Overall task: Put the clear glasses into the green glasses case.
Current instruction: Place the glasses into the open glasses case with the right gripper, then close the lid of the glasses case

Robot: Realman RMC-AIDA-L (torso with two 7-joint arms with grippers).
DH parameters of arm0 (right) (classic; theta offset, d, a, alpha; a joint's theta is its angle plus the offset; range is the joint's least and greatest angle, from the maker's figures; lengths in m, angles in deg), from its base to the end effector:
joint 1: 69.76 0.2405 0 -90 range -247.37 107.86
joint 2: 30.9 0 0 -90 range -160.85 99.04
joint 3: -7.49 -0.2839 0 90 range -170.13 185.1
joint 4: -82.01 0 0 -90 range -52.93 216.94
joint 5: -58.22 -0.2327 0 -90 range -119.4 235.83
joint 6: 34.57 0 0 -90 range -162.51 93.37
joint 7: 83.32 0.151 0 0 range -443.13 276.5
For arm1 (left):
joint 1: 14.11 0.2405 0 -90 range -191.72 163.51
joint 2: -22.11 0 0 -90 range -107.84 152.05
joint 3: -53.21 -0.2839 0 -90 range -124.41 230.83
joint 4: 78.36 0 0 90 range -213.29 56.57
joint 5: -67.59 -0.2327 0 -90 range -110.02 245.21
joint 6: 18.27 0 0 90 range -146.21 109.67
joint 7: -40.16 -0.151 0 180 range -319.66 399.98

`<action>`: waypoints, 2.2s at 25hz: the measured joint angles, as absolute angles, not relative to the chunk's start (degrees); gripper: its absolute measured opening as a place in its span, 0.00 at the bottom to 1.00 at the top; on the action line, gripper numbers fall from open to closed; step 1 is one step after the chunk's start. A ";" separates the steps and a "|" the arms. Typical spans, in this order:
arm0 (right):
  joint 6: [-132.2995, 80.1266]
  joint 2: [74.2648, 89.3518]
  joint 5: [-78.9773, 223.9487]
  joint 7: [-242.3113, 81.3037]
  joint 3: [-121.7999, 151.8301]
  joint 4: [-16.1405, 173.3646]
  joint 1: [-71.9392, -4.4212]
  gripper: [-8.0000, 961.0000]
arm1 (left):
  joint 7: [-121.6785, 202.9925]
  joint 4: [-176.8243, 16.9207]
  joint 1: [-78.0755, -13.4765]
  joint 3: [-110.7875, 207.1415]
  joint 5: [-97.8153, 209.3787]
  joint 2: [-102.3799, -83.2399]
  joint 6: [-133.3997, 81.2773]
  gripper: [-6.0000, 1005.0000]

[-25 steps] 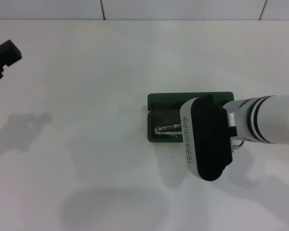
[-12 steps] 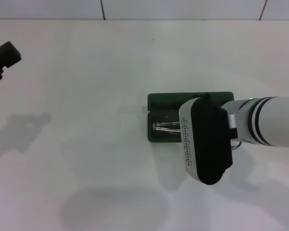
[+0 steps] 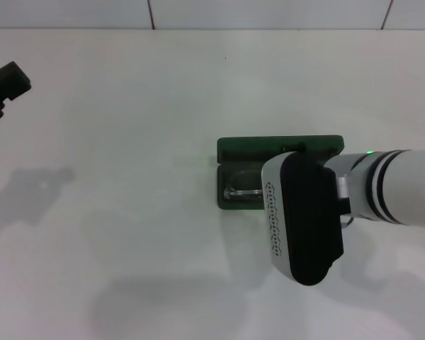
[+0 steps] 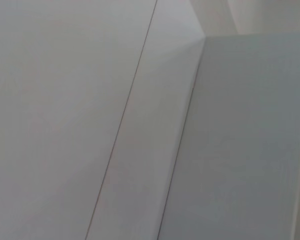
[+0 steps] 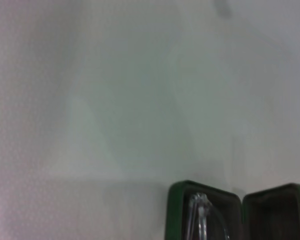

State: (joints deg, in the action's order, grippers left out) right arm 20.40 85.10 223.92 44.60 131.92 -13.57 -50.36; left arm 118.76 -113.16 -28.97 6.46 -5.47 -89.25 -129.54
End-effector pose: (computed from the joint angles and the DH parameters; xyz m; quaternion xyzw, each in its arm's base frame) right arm 0.1435 0.3204 -0.1127 -0.9237 -0.2175 -0.1993 0.2443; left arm -0.3152 0.2809 0.0874 -0.8277 -0.1722 -0.5108 0.1558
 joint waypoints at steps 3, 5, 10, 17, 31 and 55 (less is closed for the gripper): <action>20.79 85.11 223.77 44.60 132.31 -14.78 -50.88 0.20 | 118.78 -113.16 -28.91 6.45 -5.42 -89.25 -129.54 0.05; 20.97 85.10 223.47 44.66 132.39 -15.36 -51.07 0.19 | 118.79 -113.16 -28.70 6.45 -5.33 -89.25 -129.55 0.05; 22.13 84.94 221.28 44.72 132.16 -18.21 -52.25 0.19 | 118.87 -113.17 -28.36 6.46 -5.09 -89.25 -129.78 0.05; 21.55 84.75 215.92 44.63 129.61 -21.43 -54.72 0.19 | 118.99 -113.45 -27.74 6.52 -4.99 -89.20 -130.00 0.05; 29.84 84.28 190.75 37.67 111.98 -26.46 -59.29 0.19 | 120.76 -113.61 -28.29 6.55 -5.40 -88.48 -129.99 0.05; 78.11 83.63 146.55 0.39 37.20 19.02 -60.27 0.21 | 125.72 -113.61 -48.37 5.97 -26.94 -92.69 -119.58 0.11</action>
State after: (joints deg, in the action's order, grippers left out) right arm 78.11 83.63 146.55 0.39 37.20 19.02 -60.27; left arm 125.72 -113.61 -48.37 5.97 -26.94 -92.69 -119.58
